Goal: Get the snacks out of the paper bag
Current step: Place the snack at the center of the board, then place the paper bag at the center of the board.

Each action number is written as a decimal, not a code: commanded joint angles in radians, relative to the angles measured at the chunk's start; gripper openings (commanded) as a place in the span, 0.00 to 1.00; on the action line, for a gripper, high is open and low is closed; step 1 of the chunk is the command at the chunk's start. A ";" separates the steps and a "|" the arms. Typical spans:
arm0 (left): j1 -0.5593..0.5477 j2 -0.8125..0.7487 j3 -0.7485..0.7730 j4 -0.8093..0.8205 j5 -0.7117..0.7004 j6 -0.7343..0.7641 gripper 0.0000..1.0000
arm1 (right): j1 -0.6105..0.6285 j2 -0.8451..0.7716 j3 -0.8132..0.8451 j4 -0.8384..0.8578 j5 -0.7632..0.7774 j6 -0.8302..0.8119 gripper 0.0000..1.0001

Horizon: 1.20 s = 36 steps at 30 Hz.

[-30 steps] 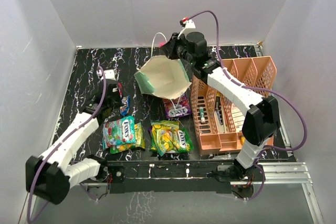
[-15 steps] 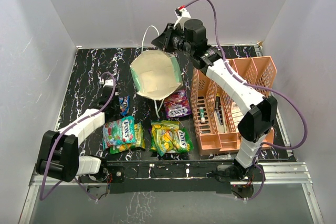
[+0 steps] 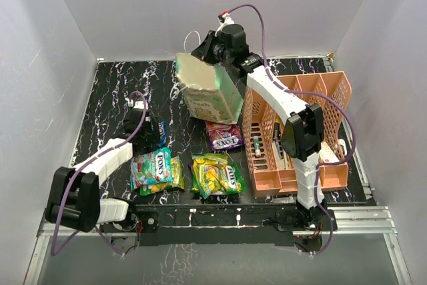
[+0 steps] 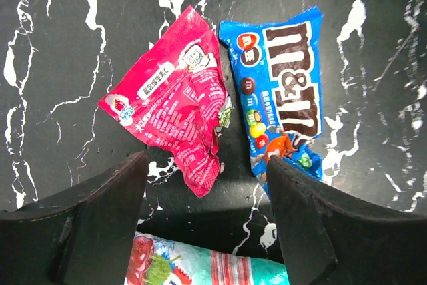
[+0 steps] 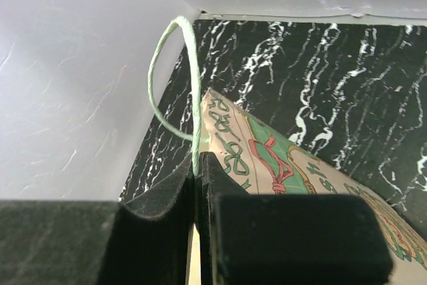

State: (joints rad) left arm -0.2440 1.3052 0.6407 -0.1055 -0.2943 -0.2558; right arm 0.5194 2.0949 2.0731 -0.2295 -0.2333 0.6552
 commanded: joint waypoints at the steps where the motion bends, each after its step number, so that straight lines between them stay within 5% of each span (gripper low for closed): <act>1: 0.006 -0.093 -0.003 0.010 0.024 0.026 0.73 | -0.060 0.013 0.063 0.050 -0.053 0.069 0.07; 9: 0.005 -0.202 -0.042 0.065 0.052 0.044 0.82 | -0.108 0.087 0.092 0.124 -0.137 0.093 0.07; 18: 0.005 -0.214 -0.047 0.070 0.055 0.042 0.83 | -0.128 0.167 0.228 0.131 -0.124 0.058 0.07; 36: 0.005 -0.212 -0.052 0.071 0.073 0.039 0.84 | -0.217 0.195 0.223 0.123 -0.156 -0.060 0.07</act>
State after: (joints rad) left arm -0.2440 1.1217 0.6018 -0.0483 -0.2356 -0.2199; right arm 0.2932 2.2913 2.2776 -0.1551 -0.3489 0.6689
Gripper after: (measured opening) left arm 0.839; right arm 0.077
